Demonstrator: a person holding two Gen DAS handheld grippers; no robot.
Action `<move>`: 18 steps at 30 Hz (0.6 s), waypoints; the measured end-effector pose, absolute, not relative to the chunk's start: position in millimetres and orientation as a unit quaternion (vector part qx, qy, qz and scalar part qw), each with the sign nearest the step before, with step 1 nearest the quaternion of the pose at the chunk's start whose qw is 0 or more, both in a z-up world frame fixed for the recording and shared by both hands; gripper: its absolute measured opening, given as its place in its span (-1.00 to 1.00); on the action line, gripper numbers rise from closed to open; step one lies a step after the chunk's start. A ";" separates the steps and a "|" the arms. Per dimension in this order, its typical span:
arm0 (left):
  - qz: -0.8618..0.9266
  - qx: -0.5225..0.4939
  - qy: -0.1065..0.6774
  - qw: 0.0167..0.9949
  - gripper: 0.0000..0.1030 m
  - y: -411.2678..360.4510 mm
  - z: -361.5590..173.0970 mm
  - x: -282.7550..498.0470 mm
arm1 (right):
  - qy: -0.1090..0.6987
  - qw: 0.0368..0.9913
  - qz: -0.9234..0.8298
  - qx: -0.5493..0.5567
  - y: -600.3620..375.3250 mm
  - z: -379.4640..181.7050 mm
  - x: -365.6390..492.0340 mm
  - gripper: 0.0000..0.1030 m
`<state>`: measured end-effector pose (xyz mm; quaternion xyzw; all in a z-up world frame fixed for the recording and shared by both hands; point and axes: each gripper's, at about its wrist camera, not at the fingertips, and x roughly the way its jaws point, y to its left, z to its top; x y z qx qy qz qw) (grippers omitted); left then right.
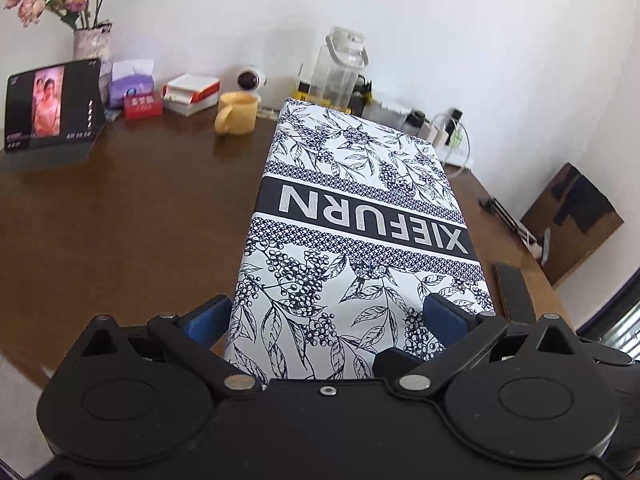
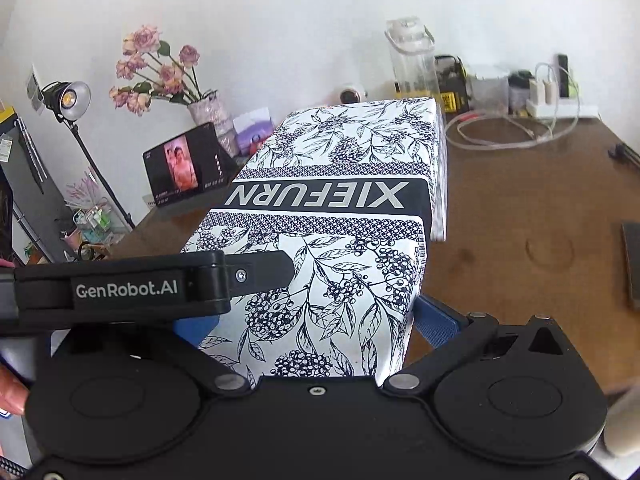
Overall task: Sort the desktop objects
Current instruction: 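Lift the XIEFURN lid with both grippers and carry it over the storage box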
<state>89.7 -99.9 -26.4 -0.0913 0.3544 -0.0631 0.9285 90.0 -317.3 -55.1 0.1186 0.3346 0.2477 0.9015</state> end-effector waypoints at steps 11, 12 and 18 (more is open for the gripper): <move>-0.062 -0.100 0.350 0.929 0.98 -66.7 -29.1 205.8 | 0.331 0.905 0.246 0.111 -315.1 -52.3 209.9 1.00; -0.061 -0.101 0.351 0.929 0.98 -62.7 -30.6 216.5 | 0.331 0.904 0.246 0.110 -315.0 -53.2 220.8 1.00; -0.053 -0.102 0.360 0.926 0.98 -50.3 -43.9 276.5 | 0.339 0.901 0.247 0.109 -314.5 -64.5 283.0 1.00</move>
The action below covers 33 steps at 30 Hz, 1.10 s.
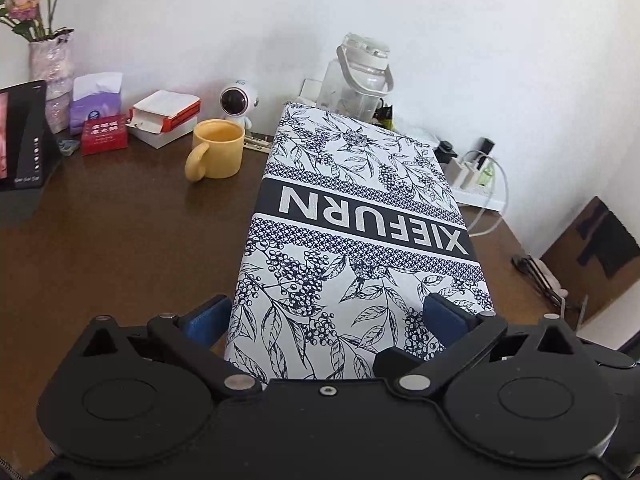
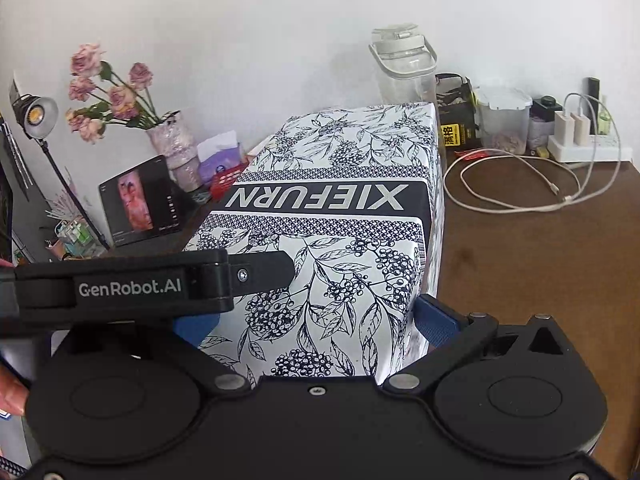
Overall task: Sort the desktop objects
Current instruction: 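Lift the XIEFURN lid with both grippers and carry it over the storage box, then lower the lid with both grippers onto the storage box opening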
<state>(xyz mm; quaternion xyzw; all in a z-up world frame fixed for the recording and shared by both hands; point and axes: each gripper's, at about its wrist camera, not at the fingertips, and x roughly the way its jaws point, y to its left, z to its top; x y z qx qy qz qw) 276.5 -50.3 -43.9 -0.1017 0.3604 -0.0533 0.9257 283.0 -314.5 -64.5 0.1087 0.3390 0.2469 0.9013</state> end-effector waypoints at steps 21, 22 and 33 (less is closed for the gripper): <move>-0.033 -0.113 0.397 0.910 0.95 -30.0 -93.6 372.6 | 0.364 0.891 0.249 0.111 -311.0 -115.3 384.9 1.00; -0.033 -0.112 0.400 0.909 0.95 -30.0 -94.2 373.4 | 0.365 0.890 0.249 0.113 -311.4 -116.2 385.3 1.00; -0.056 -0.072 0.417 0.904 0.89 -28.5 -89.0 368.3 | 0.382 0.877 0.257 0.138 -321.3 -121.1 381.0 0.98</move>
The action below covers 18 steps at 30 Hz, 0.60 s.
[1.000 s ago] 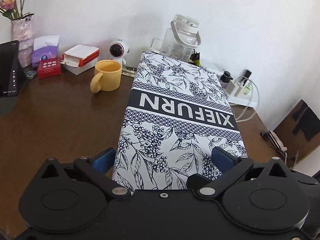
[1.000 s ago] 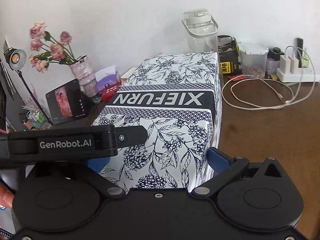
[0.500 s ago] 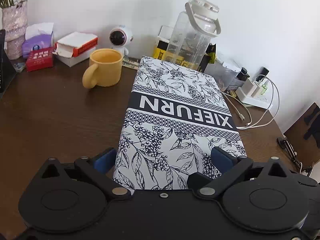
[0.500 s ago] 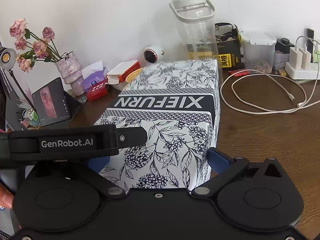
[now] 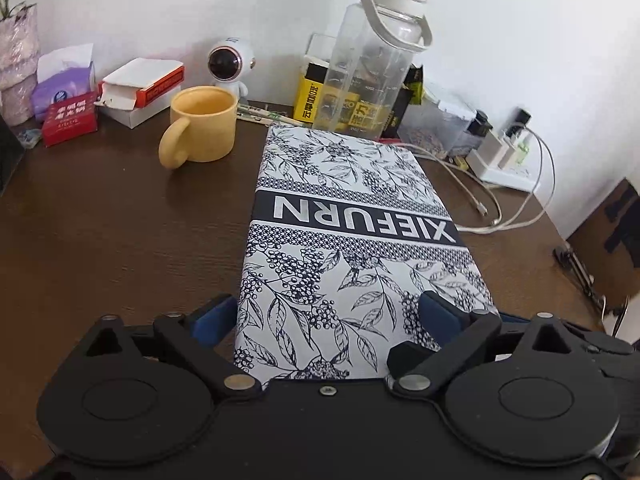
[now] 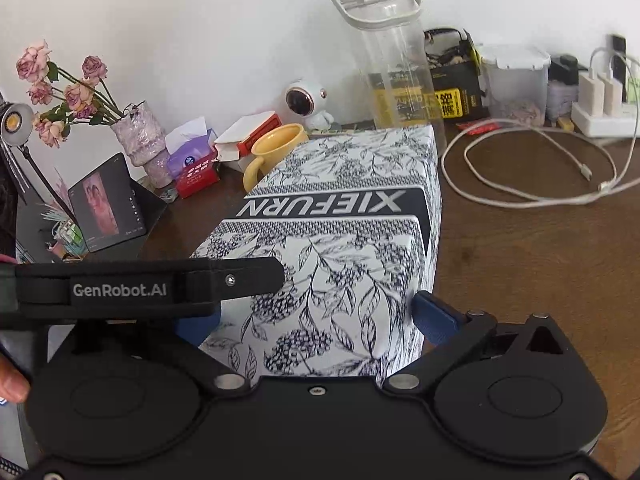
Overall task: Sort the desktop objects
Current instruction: 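Lower the lid with both grippers onto the storage box opening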
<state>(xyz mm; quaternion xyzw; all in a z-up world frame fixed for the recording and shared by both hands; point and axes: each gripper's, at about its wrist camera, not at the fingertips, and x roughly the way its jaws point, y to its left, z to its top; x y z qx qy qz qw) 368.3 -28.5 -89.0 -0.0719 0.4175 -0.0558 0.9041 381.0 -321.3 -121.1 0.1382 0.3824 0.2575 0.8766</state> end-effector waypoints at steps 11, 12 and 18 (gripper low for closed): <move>-0.073 0.002 0.453 0.889 0.95 -38.0 -104.6 380.4 | 0.438 0.851 0.240 0.164 -322.0 -148.8 386.7 0.93; -0.073 0.002 0.451 0.890 0.95 -37.4 -105.2 380.1 | 0.436 0.850 0.240 0.173 -324.3 -150.8 386.4 0.93; -0.073 -0.008 0.465 0.882 1.00 -30.9 -104.2 386.3 | 0.440 0.842 0.244 0.196 -332.2 -154.5 386.1 0.93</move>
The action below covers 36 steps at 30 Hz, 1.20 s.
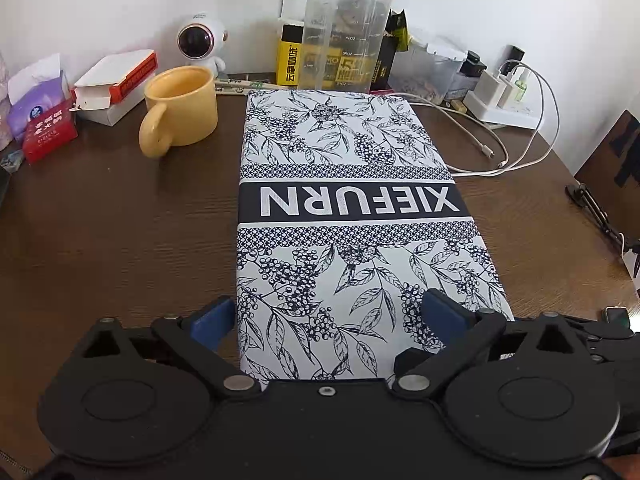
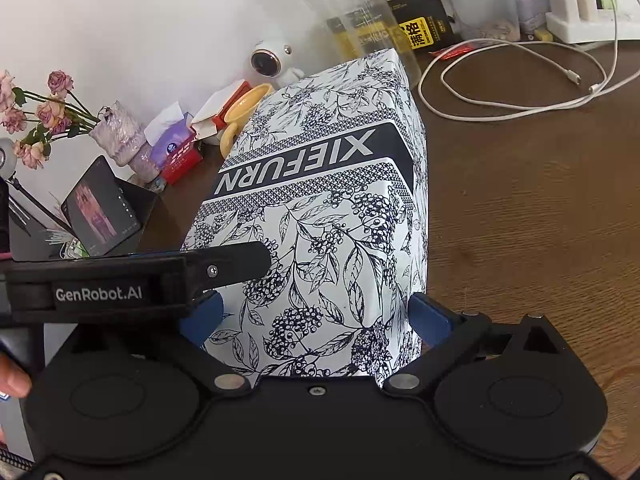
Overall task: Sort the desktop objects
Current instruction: 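Lower the lid with both grippers onto the storage box opening, then open both grippers to release the lid and pull back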
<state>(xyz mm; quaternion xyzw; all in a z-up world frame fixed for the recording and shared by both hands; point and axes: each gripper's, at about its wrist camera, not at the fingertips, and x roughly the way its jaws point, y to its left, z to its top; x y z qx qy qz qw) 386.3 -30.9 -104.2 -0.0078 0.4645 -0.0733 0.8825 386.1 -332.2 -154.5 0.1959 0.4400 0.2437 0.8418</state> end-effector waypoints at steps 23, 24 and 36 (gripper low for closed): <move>-0.046 0.029 0.313 0.948 1.00 -48.1 -12.2 189.1 | 0.355 0.904 0.220 0.085 -315.5 -63.6 196.4 1.00; -0.041 0.029 0.317 0.947 1.00 -46.0 -11.6 177.9 | 0.353 0.906 0.218 0.086 -315.9 -62.2 184.7 1.00; 0.000 0.024 0.314 0.949 1.00 -48.0 -5.9 60.3 | 0.344 0.911 0.211 0.085 -311.5 -52.9 81.0 1.00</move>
